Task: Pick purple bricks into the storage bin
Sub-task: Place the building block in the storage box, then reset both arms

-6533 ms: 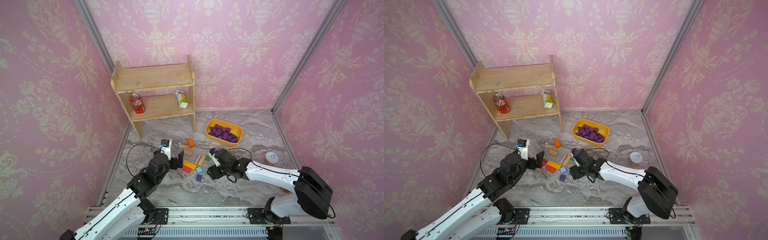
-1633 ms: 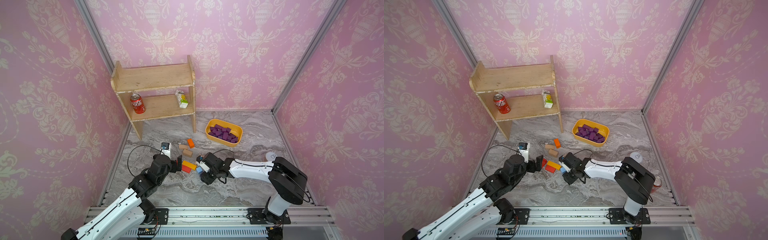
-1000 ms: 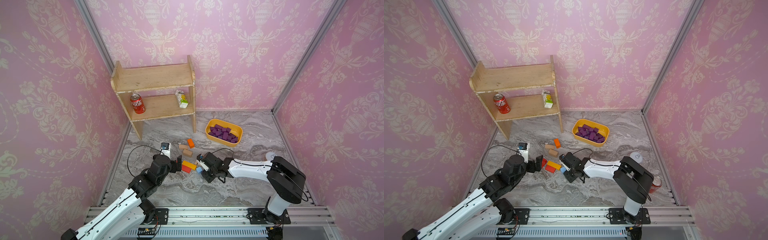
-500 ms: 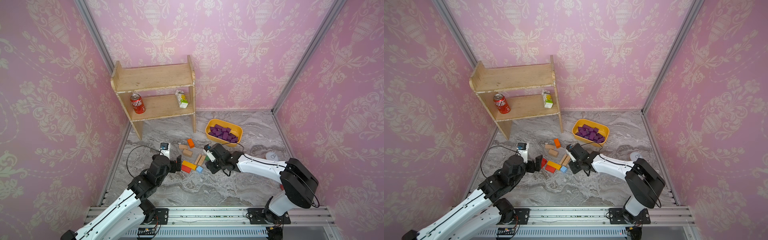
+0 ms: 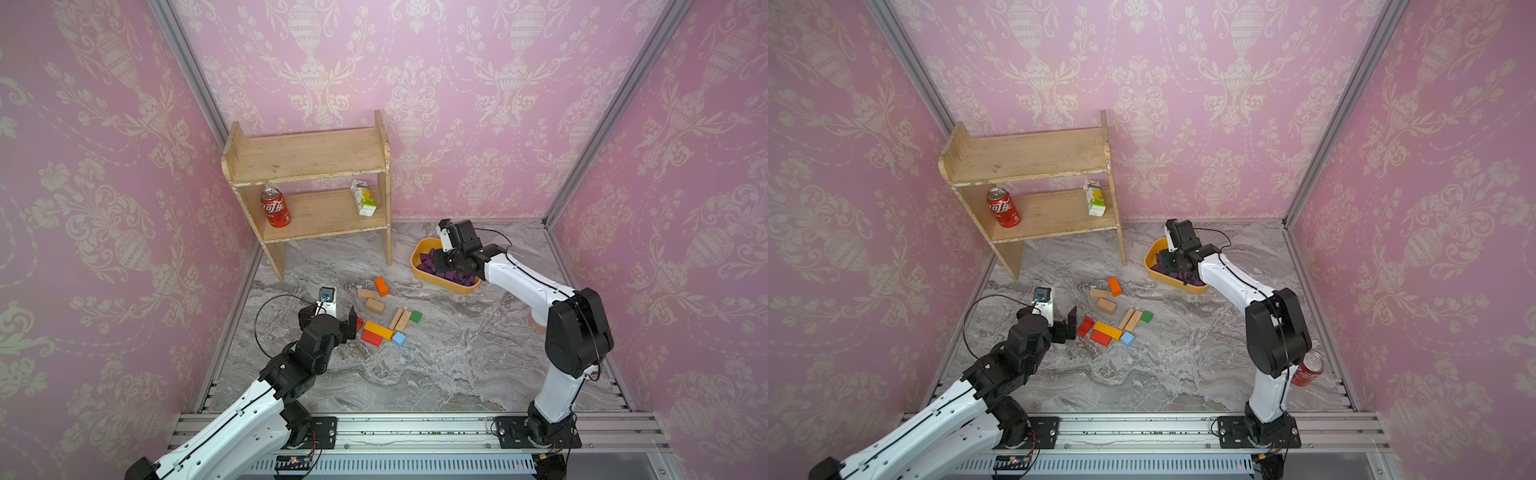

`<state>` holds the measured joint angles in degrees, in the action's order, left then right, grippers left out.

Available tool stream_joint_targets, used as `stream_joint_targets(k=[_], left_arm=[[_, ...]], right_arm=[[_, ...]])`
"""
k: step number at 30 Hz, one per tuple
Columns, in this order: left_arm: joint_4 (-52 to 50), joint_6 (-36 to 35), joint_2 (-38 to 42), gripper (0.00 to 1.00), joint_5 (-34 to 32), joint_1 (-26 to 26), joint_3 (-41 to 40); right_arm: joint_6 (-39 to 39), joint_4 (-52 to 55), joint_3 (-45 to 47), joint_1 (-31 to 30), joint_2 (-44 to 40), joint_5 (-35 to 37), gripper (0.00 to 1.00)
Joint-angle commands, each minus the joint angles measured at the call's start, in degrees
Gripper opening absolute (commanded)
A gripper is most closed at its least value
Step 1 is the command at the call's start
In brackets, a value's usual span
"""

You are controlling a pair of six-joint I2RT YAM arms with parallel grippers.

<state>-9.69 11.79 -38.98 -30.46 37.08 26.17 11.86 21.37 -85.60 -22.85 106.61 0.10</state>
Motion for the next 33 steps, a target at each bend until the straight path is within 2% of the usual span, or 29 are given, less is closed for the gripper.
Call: stream_joint_targets(k=[1,2,3,8,14,17,22,29,33], left_arm=[[5.0,-5.0,-0.2,0.99,-3.9,-0.9,-1.4],[5.5,-5.5,-0.3,0.99,-4.2,-1.0,-1.4],[5.9,-6.1,-0.7,0.99,-4.5,-1.2,-1.4],[9.2,-9.9,-1.8,0.99,-5.3,-2.4,-2.3],[19.4,-13.4,-3.8,0.99,-5.3,-5.9,-7.5],[27.8,-14.7,-5.8,0.99,-5.2,-8.4,-10.8],[34.7,-16.5,-10.1,0.99,-0.4,-13.1,-12.3],[47.5,-17.0,-21.6,0.99,1.2,-18.0,-14.1],[52.4,-18.2,-30.5,0.99,3.4,-20.1,-12.6]], right_arm=[[0.2,3.6,-3.9,1.7,3.3,2.0,0.60],[0.4,3.6,-4.1,2.3,3.5,2.2,0.70],[0.5,3.6,-4.5,2.8,3.5,2.1,0.75],[-0.4,1.1,0.5,4.5,-2.5,2.9,0.85],[-3.2,-6.8,14.5,8.2,-14.1,5.5,0.87],[-3.8,-13.1,24.5,11.0,-20.4,6.8,0.89],[-5.6,-26.2,39.4,14.8,-28.6,11.7,0.92],[-7.1,-42.1,51.8,18.3,-29.4,16.0,0.93],[-4.5,-48.3,54.6,22.8,-25.7,11.0,0.93]])
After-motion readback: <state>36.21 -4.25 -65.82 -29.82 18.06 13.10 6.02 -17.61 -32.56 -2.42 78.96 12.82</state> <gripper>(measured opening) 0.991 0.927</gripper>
